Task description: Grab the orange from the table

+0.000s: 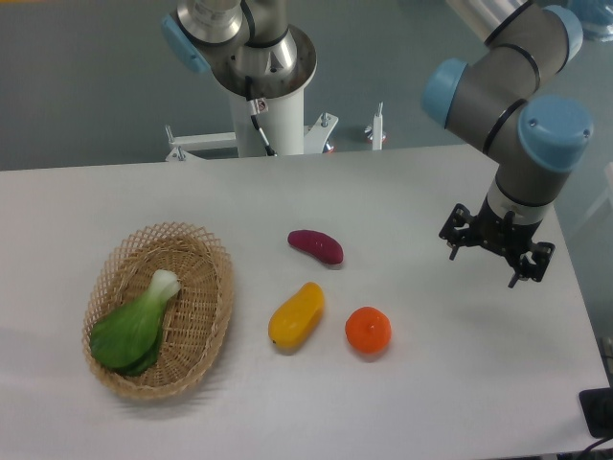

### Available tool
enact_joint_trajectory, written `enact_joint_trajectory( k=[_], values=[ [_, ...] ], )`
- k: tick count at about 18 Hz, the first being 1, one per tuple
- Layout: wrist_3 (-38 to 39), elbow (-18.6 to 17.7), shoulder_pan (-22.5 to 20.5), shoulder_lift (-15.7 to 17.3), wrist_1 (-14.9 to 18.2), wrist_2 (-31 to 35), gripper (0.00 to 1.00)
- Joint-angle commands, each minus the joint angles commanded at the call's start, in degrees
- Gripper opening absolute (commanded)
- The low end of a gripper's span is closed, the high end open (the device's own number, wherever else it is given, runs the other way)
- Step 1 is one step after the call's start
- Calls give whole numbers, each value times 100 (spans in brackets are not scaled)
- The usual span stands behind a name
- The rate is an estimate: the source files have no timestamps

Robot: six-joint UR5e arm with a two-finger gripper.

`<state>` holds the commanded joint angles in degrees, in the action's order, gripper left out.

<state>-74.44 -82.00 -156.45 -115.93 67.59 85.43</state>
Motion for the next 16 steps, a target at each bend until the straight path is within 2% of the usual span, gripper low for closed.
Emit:
enact_joint_trajectory(
  k=[16],
  values=[
    [131,0,17,26,53,-26,100]
  ],
)
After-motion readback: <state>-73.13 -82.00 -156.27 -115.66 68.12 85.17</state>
